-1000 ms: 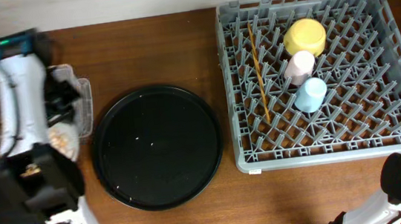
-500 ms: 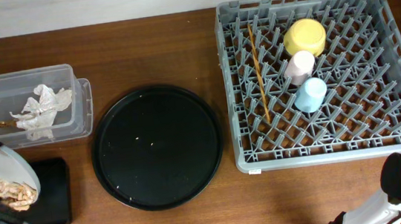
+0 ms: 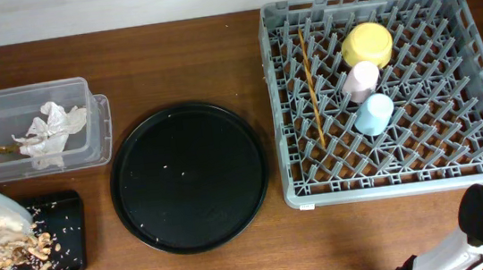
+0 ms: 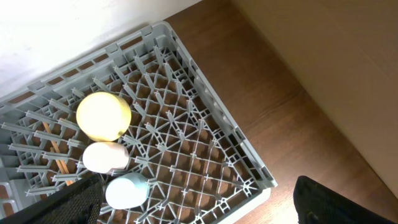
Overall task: Sort waste into correct bins and load items into the dishwasher rack
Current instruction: 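Tip the plate over the black tray to dump the food scraps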
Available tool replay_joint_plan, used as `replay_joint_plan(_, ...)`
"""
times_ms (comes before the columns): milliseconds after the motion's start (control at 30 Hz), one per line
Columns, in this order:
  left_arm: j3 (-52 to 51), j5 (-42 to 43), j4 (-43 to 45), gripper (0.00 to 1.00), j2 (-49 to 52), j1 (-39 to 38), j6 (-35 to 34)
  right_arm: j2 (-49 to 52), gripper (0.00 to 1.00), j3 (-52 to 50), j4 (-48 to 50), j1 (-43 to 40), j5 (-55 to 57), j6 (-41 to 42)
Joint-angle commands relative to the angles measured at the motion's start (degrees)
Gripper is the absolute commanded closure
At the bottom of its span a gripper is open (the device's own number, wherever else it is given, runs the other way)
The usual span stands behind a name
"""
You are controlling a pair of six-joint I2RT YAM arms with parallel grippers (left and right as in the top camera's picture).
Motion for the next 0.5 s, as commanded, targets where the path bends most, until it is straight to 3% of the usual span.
replay_joint_plan(0,-4.6,4.9,-0.1,1.00,0.7,1.5,3.9,0.3,0.02,0.3,-0.3,-0.3,0.5,0.0)
replay_joint_plan(400,-7.1,6.4,-0.1,1.00,0.0,2.8,3.5,0.3,0.02,0.3,-0.3,-0.3,0.5,0.0)
replay_joint_plan(467,-7.3,10.7,-0.1,1.00,-0.3,2.8,7.8,0.3,0.02,0.3,-0.3,-0.3,0.5,0.0)
